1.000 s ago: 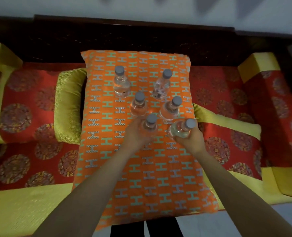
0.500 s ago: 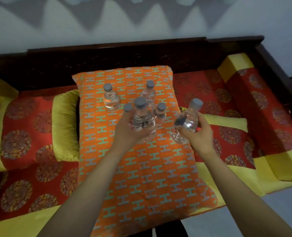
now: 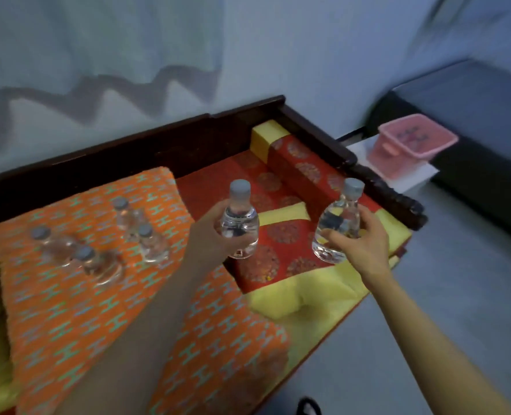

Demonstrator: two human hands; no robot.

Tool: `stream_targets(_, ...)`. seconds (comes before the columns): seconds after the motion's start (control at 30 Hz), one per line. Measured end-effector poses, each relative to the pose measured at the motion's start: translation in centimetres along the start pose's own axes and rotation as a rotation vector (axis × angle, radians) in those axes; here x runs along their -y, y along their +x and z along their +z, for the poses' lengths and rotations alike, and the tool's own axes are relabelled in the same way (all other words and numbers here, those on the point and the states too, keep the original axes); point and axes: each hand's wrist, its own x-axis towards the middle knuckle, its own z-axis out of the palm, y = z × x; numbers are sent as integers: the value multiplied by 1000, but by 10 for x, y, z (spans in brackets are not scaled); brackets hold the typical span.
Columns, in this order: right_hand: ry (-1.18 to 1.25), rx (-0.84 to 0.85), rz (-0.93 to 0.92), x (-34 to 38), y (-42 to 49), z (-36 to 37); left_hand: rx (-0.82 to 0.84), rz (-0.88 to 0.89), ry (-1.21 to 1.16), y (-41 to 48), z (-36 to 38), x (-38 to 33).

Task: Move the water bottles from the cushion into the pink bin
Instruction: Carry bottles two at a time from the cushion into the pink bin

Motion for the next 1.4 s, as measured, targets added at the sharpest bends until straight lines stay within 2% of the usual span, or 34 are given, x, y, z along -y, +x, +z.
stream_targets(0.1,-16,-92,15,-22,10,-72,70,48,-2,10,65,-31)
stream_targets(0.33,-10,-188,28,-70,41,-223,179,119,-13,19,211,-110)
stream_targets(0.6,-53,-267,2,-109,88,-356,202,166,-15,59,328,-187)
stream_targets(0.83,-17,-312,55,-147,143,-401,231,185,31,111,403,-215)
stream_targets(0.97,-1,-247,146,-173,187,-414,281,197,70,147,444,-214)
stream_targets(1.4,130,-177,330,-251,373,-448,277,8,59,296,593,-195)
